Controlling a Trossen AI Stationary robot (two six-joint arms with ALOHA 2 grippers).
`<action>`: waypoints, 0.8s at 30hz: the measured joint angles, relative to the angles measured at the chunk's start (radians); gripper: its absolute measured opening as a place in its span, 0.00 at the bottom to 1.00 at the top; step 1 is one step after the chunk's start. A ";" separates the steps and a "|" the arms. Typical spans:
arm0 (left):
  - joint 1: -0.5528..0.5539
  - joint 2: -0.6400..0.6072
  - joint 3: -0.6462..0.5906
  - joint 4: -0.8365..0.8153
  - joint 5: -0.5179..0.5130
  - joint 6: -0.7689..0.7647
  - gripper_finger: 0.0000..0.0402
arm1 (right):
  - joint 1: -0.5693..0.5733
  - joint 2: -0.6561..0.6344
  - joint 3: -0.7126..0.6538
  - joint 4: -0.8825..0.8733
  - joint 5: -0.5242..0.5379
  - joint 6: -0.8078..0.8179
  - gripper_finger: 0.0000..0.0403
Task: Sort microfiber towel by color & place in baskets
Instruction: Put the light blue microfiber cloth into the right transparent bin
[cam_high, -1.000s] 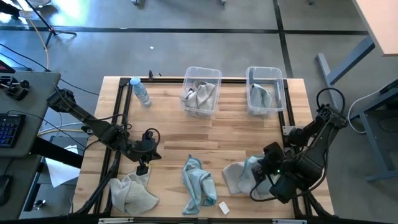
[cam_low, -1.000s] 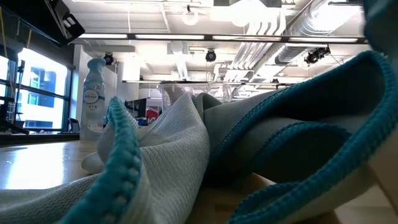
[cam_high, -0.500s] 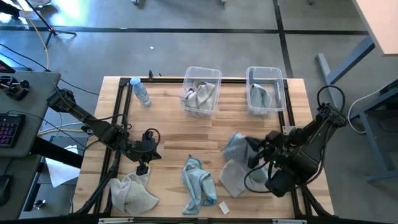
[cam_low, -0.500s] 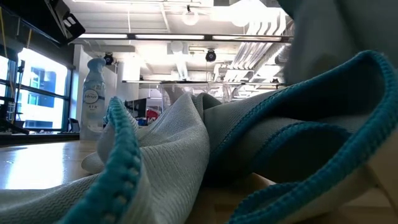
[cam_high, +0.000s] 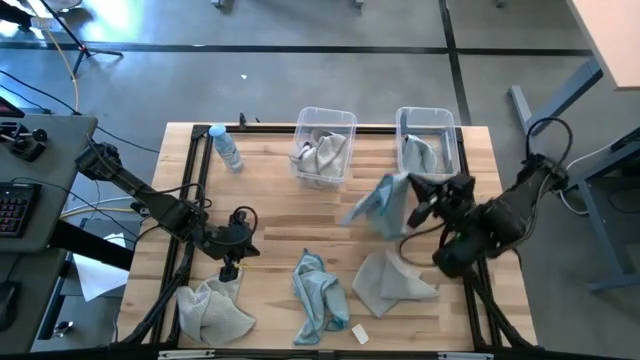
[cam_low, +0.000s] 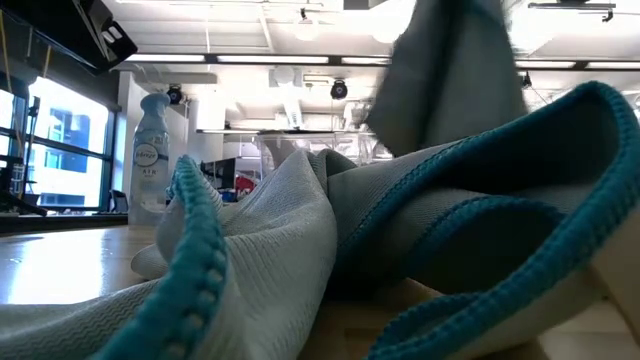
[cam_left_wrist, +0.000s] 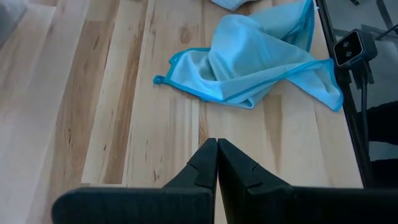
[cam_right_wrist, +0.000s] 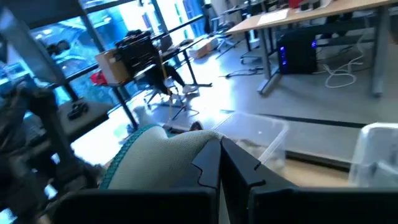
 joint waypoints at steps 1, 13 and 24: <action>0.000 0.000 0.000 0.000 0.000 0.009 0.00 | -0.016 -0.018 0.000 0.000 0.000 -0.021 0.00; 0.002 0.000 0.000 0.000 -0.139 0.075 0.00 | -0.207 -0.156 0.224 0.137 -0.014 -0.702 0.00; 0.076 0.000 0.000 0.000 -0.220 0.076 0.00 | -0.433 -0.155 0.465 0.335 -0.048 -1.399 0.00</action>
